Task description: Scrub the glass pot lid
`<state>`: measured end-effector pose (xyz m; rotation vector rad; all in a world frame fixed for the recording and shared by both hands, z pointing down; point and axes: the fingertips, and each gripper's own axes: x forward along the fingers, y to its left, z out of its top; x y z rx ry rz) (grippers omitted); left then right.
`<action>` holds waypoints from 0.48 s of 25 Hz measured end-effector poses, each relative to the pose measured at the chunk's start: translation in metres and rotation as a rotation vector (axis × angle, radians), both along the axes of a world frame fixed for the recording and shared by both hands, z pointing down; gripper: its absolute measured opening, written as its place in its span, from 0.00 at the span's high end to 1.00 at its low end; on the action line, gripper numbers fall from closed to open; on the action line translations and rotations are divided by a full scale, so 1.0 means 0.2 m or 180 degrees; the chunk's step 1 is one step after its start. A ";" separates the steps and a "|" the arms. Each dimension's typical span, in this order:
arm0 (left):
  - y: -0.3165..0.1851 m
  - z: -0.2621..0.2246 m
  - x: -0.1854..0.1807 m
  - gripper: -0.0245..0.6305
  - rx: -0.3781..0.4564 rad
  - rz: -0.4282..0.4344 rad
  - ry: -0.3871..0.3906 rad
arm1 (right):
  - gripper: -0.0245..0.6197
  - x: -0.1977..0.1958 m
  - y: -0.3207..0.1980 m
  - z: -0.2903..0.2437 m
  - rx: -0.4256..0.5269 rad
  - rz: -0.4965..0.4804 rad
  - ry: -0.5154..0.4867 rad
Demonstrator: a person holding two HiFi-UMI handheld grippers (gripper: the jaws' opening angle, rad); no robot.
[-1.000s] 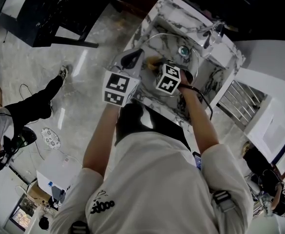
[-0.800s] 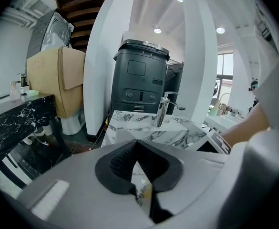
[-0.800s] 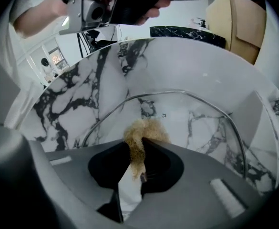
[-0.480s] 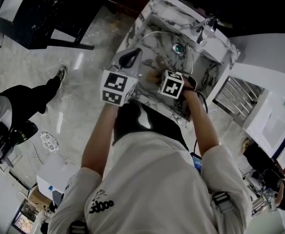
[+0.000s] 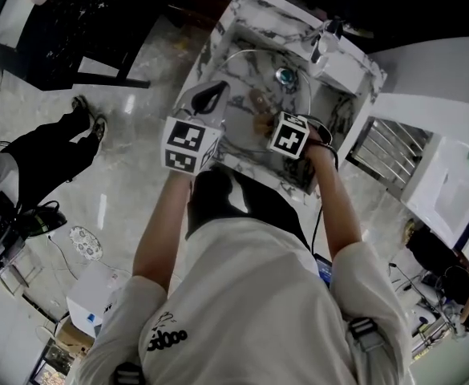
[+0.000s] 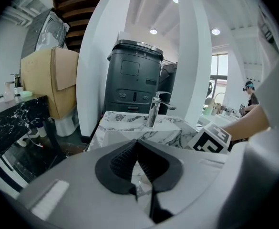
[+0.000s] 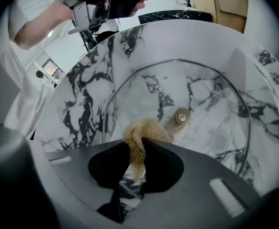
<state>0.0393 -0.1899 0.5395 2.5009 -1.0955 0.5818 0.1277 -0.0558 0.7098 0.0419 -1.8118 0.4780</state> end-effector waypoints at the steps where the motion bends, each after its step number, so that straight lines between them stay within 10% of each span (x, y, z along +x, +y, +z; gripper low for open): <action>1: 0.00 0.00 0.00 0.95 -0.0005 0.0006 -0.0001 | 0.87 0.02 -0.01 0.00 0.0009 0.0035 0.0020; 12: 0.01 0.05 0.00 0.95 -0.0062 0.0061 -0.0031 | 0.87 0.20 -0.15 0.02 0.0127 0.0380 0.0132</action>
